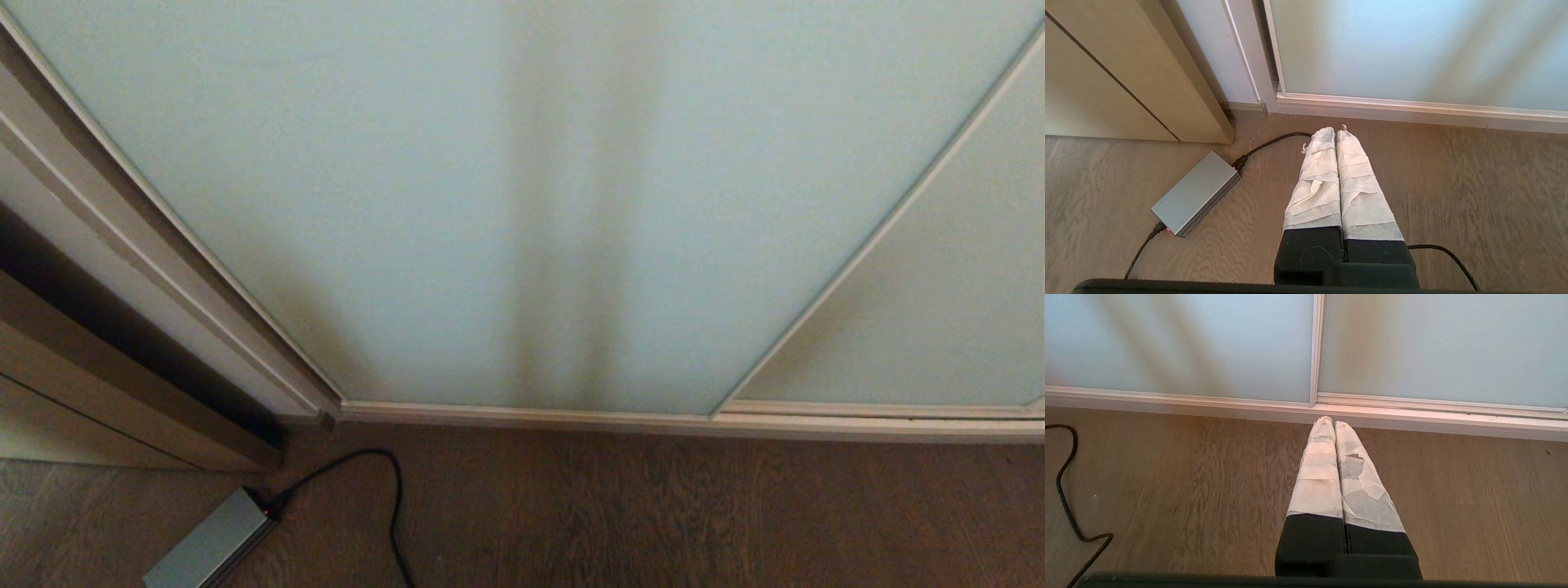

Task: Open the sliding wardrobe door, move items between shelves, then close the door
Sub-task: Open the door

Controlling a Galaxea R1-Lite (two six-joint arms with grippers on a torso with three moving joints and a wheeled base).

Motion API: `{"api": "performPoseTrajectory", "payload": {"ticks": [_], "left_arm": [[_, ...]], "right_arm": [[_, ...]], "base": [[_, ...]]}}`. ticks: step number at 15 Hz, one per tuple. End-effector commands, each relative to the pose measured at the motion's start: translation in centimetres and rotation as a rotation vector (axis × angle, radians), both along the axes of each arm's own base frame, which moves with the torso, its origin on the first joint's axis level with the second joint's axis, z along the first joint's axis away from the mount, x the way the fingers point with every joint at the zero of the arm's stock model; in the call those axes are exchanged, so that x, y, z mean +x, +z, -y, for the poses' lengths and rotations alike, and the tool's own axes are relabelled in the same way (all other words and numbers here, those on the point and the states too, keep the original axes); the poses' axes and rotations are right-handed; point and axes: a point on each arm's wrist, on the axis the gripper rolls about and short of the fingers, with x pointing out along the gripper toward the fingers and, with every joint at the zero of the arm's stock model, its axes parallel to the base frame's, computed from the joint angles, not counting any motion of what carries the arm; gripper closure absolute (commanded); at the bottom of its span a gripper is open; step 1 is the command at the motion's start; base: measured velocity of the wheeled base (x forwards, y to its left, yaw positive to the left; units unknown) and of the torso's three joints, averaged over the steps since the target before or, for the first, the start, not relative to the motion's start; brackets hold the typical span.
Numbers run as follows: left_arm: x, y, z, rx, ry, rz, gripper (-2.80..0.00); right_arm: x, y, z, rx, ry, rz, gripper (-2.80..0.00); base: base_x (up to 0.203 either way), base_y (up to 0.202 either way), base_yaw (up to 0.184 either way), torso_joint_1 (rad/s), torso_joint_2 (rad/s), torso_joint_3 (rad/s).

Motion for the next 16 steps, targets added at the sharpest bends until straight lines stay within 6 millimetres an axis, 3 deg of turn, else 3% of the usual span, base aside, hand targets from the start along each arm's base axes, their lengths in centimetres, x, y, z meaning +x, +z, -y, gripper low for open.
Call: {"api": "performPoseTrajectory", "payload": {"ticks": [1,16], "left_arm": [[0.01,0.00,0.00,0.000,0.000,-0.002,0.00],[0.01,-0.02,0.00,0.022,0.001,-0.004,0.00]], "right_arm": [[0.01,0.00,0.00,-0.001,0.000,-0.002,0.00],[0.02,-0.05,0.00,0.001,0.000,-0.003,0.00]], "base": [[0.000,0.000,0.000,0.000,0.00,0.000],[0.000,0.000,0.000,0.000,0.00,0.000]]}}
